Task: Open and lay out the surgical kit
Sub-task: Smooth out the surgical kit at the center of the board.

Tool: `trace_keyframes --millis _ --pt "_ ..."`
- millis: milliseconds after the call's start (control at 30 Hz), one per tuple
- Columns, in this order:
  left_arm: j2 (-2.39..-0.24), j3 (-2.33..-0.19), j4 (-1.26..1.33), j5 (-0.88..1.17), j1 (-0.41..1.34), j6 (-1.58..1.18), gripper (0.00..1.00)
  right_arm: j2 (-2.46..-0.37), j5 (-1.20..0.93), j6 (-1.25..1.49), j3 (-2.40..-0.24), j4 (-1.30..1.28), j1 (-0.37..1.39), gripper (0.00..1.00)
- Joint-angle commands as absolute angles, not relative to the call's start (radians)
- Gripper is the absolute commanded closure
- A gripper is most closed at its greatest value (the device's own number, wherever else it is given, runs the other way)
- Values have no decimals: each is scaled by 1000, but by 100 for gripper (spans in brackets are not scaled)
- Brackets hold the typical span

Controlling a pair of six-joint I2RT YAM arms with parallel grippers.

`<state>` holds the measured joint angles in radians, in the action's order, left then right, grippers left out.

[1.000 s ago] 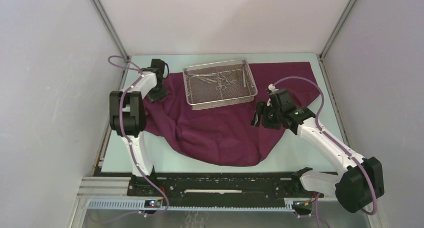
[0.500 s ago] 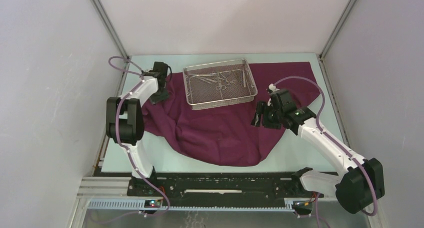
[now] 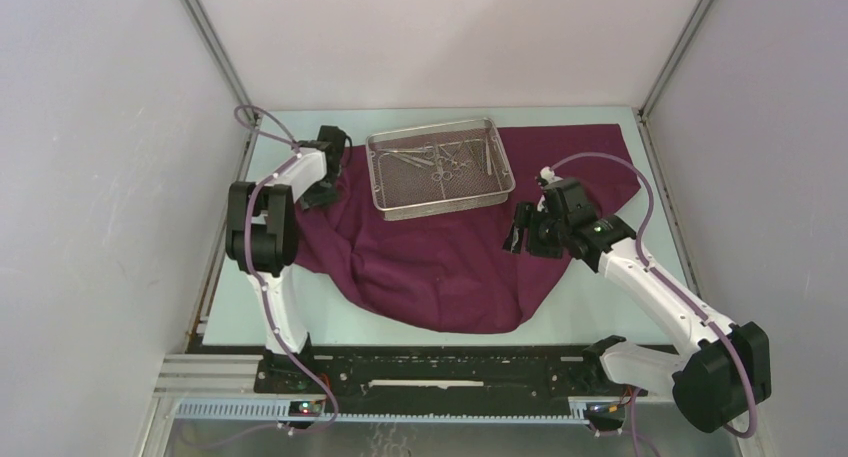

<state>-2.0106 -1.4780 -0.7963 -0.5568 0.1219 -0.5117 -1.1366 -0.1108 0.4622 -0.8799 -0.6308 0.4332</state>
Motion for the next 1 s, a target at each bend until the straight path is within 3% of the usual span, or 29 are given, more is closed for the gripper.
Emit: trace_keyframes --millis 0,433,833,967 --pt "-1994 -1554 -801 -601 134 -486 50 -1115 -104 465 -887 -620 426 27" --pt "-2065 -1624 -863 -640 149 -502 47 -1104 -109 461 -881 -621 418 27" --pt "-2059 -1612 -906 -582 146 -536 50 -1078 -122 460 -878 -630 404 27" --pt "-2051 -1598 -902 -566 136 -546 55 -1066 -125 461 -876 -636 402 27"
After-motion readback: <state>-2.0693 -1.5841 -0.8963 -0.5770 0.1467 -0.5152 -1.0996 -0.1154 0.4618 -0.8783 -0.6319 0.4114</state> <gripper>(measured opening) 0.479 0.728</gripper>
